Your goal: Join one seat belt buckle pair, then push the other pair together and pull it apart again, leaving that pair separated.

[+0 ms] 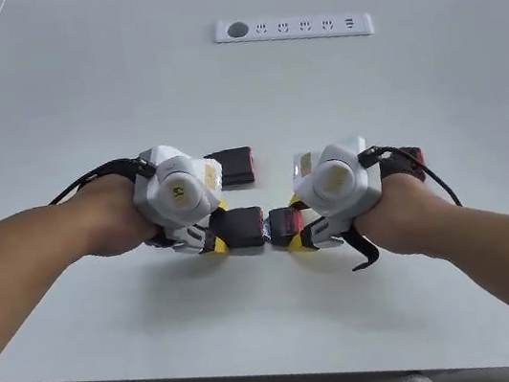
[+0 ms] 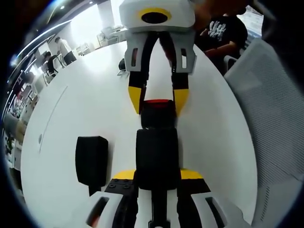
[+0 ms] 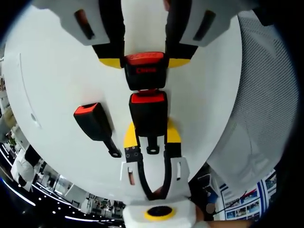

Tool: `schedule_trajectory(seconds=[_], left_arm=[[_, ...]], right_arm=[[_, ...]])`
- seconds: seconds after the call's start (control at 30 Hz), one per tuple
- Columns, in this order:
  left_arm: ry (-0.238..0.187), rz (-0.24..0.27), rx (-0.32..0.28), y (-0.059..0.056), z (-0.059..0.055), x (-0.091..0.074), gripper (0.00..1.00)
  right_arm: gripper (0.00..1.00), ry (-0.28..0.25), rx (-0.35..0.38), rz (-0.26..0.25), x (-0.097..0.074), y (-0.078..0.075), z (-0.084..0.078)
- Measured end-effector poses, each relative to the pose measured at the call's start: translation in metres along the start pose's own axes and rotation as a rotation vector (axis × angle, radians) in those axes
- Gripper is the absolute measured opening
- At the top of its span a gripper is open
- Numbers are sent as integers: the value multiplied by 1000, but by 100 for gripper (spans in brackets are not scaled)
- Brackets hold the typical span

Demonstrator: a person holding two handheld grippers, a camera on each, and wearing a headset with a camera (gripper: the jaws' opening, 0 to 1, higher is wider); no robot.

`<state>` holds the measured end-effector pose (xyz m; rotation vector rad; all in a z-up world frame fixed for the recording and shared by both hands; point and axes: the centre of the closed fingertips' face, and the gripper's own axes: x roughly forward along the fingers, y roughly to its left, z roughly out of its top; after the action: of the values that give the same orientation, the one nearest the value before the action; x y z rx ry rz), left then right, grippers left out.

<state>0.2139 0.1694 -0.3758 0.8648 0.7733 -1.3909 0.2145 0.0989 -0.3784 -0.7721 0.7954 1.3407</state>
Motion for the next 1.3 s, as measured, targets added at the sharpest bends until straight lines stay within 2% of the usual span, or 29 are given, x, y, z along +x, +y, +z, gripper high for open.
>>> schedule_trajectory(seconds=[0.07,0.23,0.3,0.43,0.6,0.77,0.93,1.3], left_arm=[[2,2,6,-1,1,-1,31],[19,-12,0,-2,3,-2,30],[24,-12,6,-2,3,-2,30],[22,-9,4,-2,2,-2,30],[36,-12,3,-1,2,-1,30],[28,-11,-5,-1,1,-1,31],[42,-15,-11,-1,1,0,31],[43,-10,-26,0,1,0,32]], right_arm=[[31,6,-30,4,-2,0,-1],[31,4,-2,22,-2,-2,-2],[31,18,-33,20,-1,-2,-3],[31,18,-40,28,-1,-4,-4],[31,21,-34,20,0,-5,-4],[31,15,-30,20,1,-5,-5],[32,18,-21,19,0,-5,-4],[33,18,-23,24,-1,-2,-5]])
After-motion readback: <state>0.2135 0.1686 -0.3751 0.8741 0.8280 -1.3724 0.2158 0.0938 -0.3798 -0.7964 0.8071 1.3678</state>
